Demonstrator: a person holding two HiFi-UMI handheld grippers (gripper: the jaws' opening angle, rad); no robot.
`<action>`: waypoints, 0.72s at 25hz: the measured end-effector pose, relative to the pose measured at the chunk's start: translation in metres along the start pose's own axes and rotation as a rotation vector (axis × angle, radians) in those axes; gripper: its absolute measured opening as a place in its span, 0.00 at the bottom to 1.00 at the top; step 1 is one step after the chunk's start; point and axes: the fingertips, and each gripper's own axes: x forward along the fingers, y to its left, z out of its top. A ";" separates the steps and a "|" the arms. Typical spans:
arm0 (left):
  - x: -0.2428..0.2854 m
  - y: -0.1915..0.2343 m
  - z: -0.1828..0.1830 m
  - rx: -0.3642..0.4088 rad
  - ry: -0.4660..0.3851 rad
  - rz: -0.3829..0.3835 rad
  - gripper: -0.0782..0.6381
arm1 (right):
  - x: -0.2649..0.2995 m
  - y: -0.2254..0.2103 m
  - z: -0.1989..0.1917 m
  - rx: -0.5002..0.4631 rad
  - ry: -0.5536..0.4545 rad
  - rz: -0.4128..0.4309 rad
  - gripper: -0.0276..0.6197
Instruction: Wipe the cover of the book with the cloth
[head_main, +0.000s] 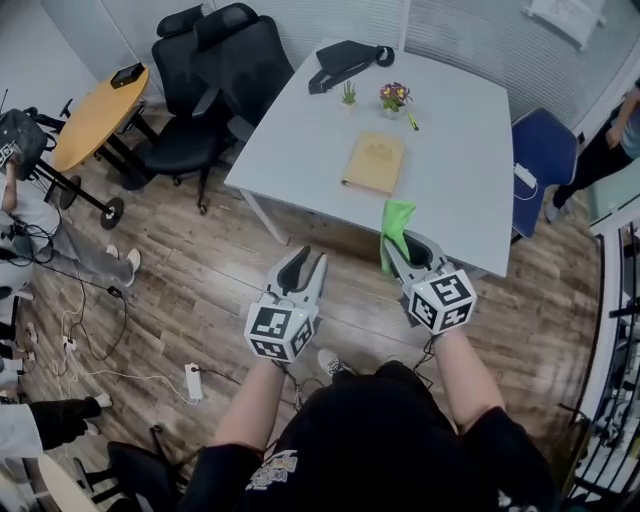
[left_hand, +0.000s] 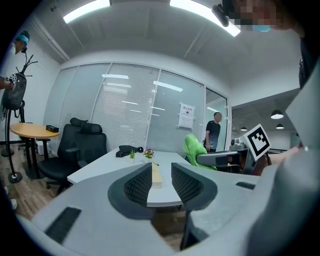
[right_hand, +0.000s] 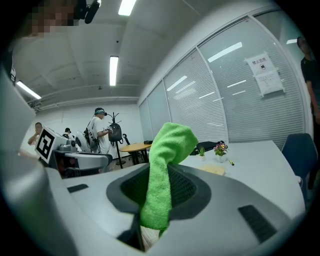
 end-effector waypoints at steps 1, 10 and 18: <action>0.000 0.005 0.001 -0.002 0.001 -0.008 0.26 | 0.003 0.002 0.000 0.002 0.001 -0.009 0.19; 0.015 0.028 -0.001 -0.038 0.005 -0.032 0.27 | 0.027 -0.012 0.002 0.012 0.020 -0.049 0.19; 0.068 0.042 -0.004 -0.052 0.041 -0.008 0.27 | 0.060 -0.068 0.000 0.060 0.028 -0.046 0.19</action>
